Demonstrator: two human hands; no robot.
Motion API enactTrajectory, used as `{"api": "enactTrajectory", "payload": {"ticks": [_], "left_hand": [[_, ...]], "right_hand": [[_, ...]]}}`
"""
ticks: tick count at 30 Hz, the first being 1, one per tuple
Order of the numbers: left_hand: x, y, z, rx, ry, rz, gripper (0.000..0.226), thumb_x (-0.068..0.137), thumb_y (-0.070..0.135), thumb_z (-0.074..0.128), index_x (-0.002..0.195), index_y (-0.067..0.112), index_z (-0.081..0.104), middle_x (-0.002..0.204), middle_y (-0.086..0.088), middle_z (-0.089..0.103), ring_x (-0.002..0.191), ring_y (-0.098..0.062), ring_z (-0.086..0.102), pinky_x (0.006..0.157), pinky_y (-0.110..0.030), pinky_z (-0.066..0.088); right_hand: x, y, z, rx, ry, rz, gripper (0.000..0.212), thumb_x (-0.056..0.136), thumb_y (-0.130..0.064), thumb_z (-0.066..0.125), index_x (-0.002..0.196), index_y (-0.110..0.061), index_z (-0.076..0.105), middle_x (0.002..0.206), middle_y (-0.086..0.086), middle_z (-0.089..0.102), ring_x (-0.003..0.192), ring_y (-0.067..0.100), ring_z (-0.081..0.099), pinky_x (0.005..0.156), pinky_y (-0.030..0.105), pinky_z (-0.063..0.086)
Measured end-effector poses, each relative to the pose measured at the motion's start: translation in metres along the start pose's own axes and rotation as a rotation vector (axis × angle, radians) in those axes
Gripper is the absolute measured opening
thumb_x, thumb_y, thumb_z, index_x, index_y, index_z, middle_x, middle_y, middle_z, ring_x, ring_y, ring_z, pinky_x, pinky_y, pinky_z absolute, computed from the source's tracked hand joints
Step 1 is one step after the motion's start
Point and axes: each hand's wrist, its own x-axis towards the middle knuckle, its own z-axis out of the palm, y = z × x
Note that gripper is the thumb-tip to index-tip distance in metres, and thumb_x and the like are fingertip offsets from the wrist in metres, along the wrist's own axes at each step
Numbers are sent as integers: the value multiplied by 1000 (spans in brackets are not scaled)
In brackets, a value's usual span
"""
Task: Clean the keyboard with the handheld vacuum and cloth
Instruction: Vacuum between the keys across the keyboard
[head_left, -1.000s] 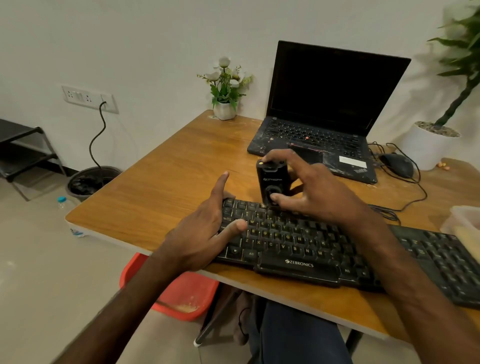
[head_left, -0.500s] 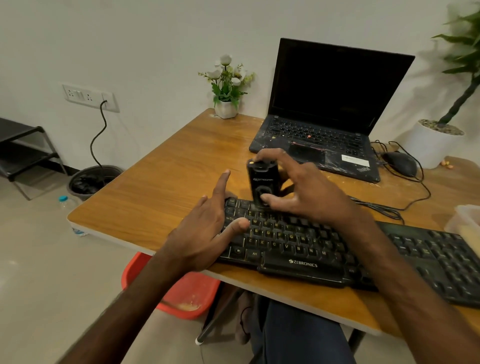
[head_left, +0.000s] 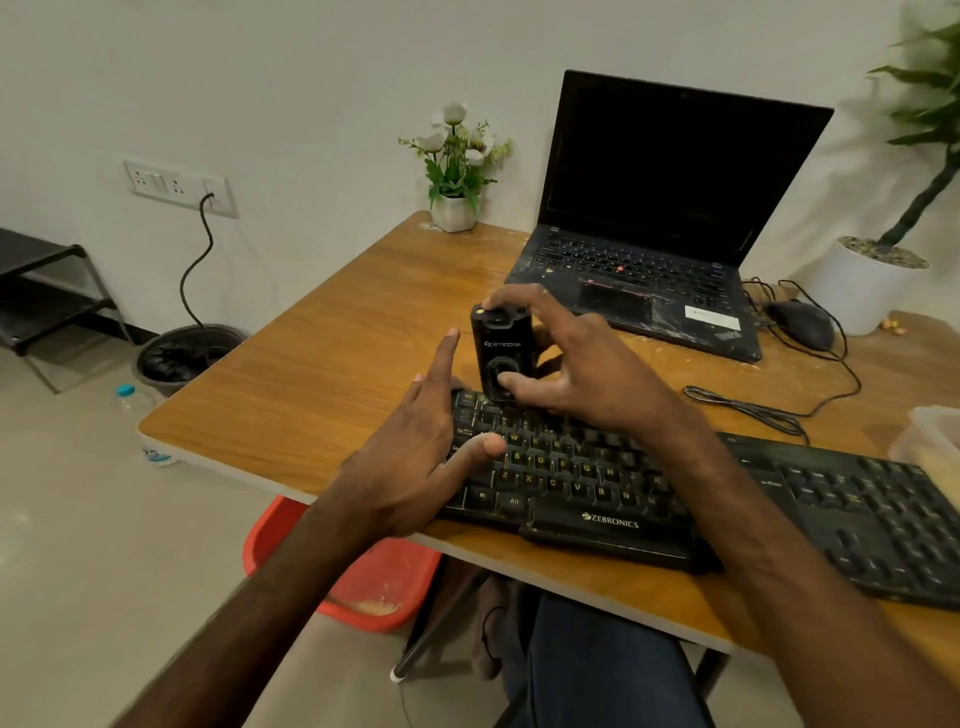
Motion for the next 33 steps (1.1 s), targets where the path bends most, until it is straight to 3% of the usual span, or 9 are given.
{"api": "enactTrajectory", "payload": {"ticks": [3,5,7,12,15,21,26,30,33], "left_hand": [[0,0,0,33,14,-16,103,83,91,20,152,34,-31,153,-9,41,137,-17,44,117,-49,32],[0,2,0,63,20,-1,102,83,90,17,151,33,-33,156,-8,39,139,-6,37,120,-48,28],[-1,3,-1,89,29,13,103,84,89,16,151,29,-33,156,-7,40,137,4,30,122,-48,23],[-2,3,-2,91,59,7,104,81,91,19,145,35,-41,162,-2,33,141,3,25,121,-56,21],[-2,7,-2,102,64,11,102,79,93,17,139,40,-46,162,0,34,141,-1,28,120,-58,20],[-2,4,-2,132,69,-13,112,78,94,15,150,25,-36,141,3,55,120,-3,44,118,-57,24],[-1,1,0,142,66,-18,114,76,96,14,149,26,-38,155,-9,42,134,-15,46,119,-56,22],[-2,3,-1,95,72,3,114,76,96,18,148,28,-38,141,7,55,132,-5,43,119,-57,22],[-2,6,-2,61,73,39,103,76,96,19,140,45,-44,156,5,42,140,-4,37,119,-60,21]], "right_hand": [[-4,4,-25,-71,-95,43,66,84,-23,76,136,-38,38,118,5,65,85,11,69,63,30,62],[-4,1,-25,-82,-102,37,65,84,-23,76,136,-36,39,114,2,66,82,9,68,62,28,61],[-4,-2,-13,-69,-57,0,64,85,-23,75,137,-34,40,113,-4,63,83,7,68,63,25,60],[7,-7,20,63,82,-69,63,85,-23,74,135,-30,38,121,2,63,85,12,70,64,32,61],[8,-9,27,74,115,-95,62,85,-19,74,136,-24,38,123,0,62,85,9,69,68,30,60],[-28,9,-15,-60,50,43,68,84,-22,77,131,-38,32,120,9,64,86,12,70,63,30,63],[-59,16,-37,-1,78,141,67,81,-21,79,129,-40,37,118,1,59,88,14,70,62,33,63],[-35,3,-11,79,93,79,65,83,-17,78,131,-34,38,120,2,58,90,14,70,61,31,62],[-2,-10,16,123,107,-5,63,84,-18,76,132,-31,38,122,3,61,90,12,70,63,31,62]]}}
